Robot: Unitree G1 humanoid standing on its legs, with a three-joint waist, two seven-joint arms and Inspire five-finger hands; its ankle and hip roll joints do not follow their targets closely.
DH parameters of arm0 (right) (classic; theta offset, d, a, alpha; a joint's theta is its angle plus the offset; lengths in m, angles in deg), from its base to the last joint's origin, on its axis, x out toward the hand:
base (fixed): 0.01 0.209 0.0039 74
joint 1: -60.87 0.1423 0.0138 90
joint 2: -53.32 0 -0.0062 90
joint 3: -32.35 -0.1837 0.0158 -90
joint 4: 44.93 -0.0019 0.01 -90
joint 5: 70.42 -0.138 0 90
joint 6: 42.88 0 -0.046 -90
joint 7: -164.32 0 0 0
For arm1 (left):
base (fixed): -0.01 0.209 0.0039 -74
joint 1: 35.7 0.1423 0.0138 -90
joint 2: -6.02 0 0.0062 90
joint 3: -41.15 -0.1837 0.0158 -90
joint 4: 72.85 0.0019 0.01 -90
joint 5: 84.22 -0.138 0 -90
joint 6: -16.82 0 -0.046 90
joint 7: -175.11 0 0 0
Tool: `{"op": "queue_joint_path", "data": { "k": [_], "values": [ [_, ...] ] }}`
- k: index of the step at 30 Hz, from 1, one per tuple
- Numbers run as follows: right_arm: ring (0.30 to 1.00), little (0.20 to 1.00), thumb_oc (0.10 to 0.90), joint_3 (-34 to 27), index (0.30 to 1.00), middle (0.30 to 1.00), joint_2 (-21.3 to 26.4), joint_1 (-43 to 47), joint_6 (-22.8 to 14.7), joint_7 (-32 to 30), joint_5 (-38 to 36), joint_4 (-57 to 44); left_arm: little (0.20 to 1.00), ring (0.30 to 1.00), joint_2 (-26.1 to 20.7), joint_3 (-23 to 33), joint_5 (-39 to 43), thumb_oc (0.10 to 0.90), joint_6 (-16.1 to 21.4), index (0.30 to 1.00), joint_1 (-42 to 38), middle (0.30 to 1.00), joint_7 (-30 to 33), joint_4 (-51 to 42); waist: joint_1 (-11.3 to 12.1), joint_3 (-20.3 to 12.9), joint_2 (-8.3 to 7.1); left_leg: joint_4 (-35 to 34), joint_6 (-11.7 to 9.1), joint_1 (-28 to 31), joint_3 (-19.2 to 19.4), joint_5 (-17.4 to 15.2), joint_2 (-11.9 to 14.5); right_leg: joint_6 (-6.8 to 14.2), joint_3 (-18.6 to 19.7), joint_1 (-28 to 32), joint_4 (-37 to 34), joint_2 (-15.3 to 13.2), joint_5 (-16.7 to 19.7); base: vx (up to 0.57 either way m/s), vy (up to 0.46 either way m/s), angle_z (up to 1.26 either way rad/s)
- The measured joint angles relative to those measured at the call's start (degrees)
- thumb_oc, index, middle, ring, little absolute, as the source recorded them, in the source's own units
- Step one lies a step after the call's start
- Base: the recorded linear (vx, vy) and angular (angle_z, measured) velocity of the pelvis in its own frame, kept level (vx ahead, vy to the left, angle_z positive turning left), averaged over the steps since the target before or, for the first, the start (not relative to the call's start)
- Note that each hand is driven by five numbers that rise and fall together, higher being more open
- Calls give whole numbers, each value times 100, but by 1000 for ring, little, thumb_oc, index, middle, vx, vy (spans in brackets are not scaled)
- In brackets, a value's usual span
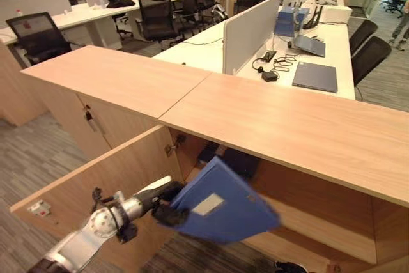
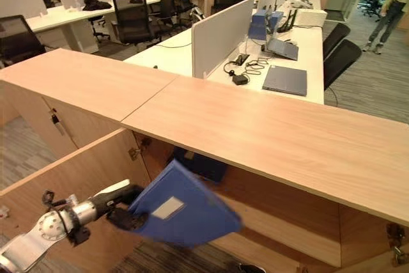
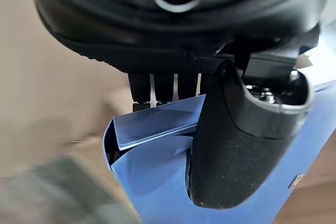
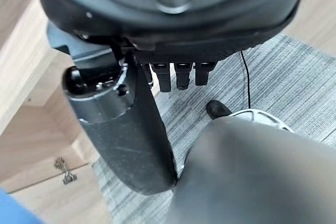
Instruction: Put the empty folder in the office cabinet
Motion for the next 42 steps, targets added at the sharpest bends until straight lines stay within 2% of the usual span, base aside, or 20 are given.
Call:
{"op": "queue_joint_path", "data": {
  "k": [4, 9, 10, 11, 13, 16, 17, 18, 19, 20, 23, 31, 37, 42],
  "values": [
    [900, 900, 800, 1, 900, 900, -88, 14, 17, 7, 8, -40, 300, 300, 11, 304, -247, 400, 36, 300, 165, 300, -3, -17, 64, -3, -33, -1, 4, 5, -1, -4, -30, 41, -1, 7, 1, -30, -12, 0, 0, 0],
    [900, 900, 800, 8, 900, 900, -60, 37, 126, 11, 264, -324, 300, 300, 59, 423, -1338, 400, 106, 300, 162, 300, -7, -52, 27, 14, -89, -2, 4, -1, 14, -4, -19, 27, 26, 9, 2, -18, 7, -2, 3, -1],
    [900, 900, 800, 209, 900, 900, 47, 91, 413, 19, 399, -762, 300, 300, 60, 440, -1537, 400, 118, 300, 169, 300, -6, -25, 19, 17, -112, -4, -17, -28, 42, -22, -12, 24, 60, -7, 6, -14, 18, -10, 13, -9],
    [900, 900, 800, 256, 900, 900, 108, 119, 434, 10, 466, -1045, 300, 300, 80, 453, -1636, 400, 119, 300, 177, 300, -5, -24, 15, 27, -116, -3, -18, -27, 63, -22, -7, 25, 79, -29, 1, -11, 28, -11, 17, -15],
    [900, 900, 800, 157, 900, 900, 262, -19, 234, -109, 669, -2002, 300, 300, 408, 683, -1869, 400, 126, 300, 390, 300, 38, 28, 1, 46, -73, -3, 12, 14, 131, -4, -9, 14, 145, -45, 0, -13, 45, 0, 13, -13],
    [900, 900, 800, 171, 900, 900, 433, -127, 97, -139, 788, -3049, 300, 300, 479, 685, -1869, 400, 178, 300, 591, 300, 54, 25, 0, 37, -81, -3, 14, 12, 133, -8, -12, 16, 145, -46, 0, -13, 42, 0, 3, -1],
    [900, 900, 800, 179, 900, 900, 561, -176, 136, -118, 815, -3528, 300, 300, 515, 683, -1868, 400, 195, 300, 634, 300, 53, 29, -10, 18, -117, -2, 17, 10, 134, -10, -14, 17, 146, -51, 17, -16, 44, 0, 0, 0],
    [900, 900, 800, 219, 900, 900, 850, -412, 186, -59, 847, -4384, 300, 300, 579, 680, -1860, 400, 216, 300, 642, 300, 55, 30, 6, 45, -70, -3, 21, -6, 132, -10, -31, 25, 141, -64, 1, -33, 48, 0, 0, 0],
    [900, 900, 800, 227, 900, 900, 1075, -556, 74, -5, 846, -4958, 300, 300, 621, 679, -1857, 400, 249, 300, 659, 300, 57, 33, 3, 54, -49, -3, 32, -6, 135, -12, -42, 33, 145, -67, 1, -43, 55, 0, 0, 0],
    [900, 900, 800, 206, 900, 900, 1202, -578, -133, 18, 847, -5327, 300, 300, 632, 672, -1852, 400, 304, 300, 678, 300, 57, 26, -35, 48, -34, -2, 39, 8, 137, -9, -49, 27, 148, -51, 1, -47, 63, 0, 0, 0],
    [900, 900, 800, 168, 900, 900, 1278, -518, -237, 51, 874, -5887, 300, 300, 680, 672, -1849, 400, 403, 300, 663, 300, 166, 11, -118, 47, -27, -2, 39, 13, 137, -9, -49, 32, 146, -42, 1, -46, 59, 0, 0, 0],
    [900, 900, 800, 486, 900, 900, 1231, -440, -313, 290, 855, -5857, 300, 300, 756, 672, -1785, 400, 445, 300, 629, 300, 254, -12, -124, 52, -16, 0, 39, -14, 148, -9, -48, 32, 155, -84, 1, -49, 60, 0, 0, 0],
    [900, 900, 800, 912, 900, 900, 1219, -290, -296, 477, 831, -5254, 300, 300, 760, 674, -1209, 400, 355, 300, 632, 300, 289, -17, -112, 56, -12, 0, 40, -31, 139, -8, -50, 32, 145, -91, 1, -51, 59, 0, 0, 0],
    [900, 900, 800, 1114, 900, 900, 1213, -220, -245, 669, 824, -5215, 300, 300, 725, 695, -1155, 400, 355, 300, 622, 300, 423, -164, -99, 57, -12, -1, 40, -41, 128, -7, -50, 35, 134, -93, 1, -52, 57, 0, 0, 0]
  ]
}}
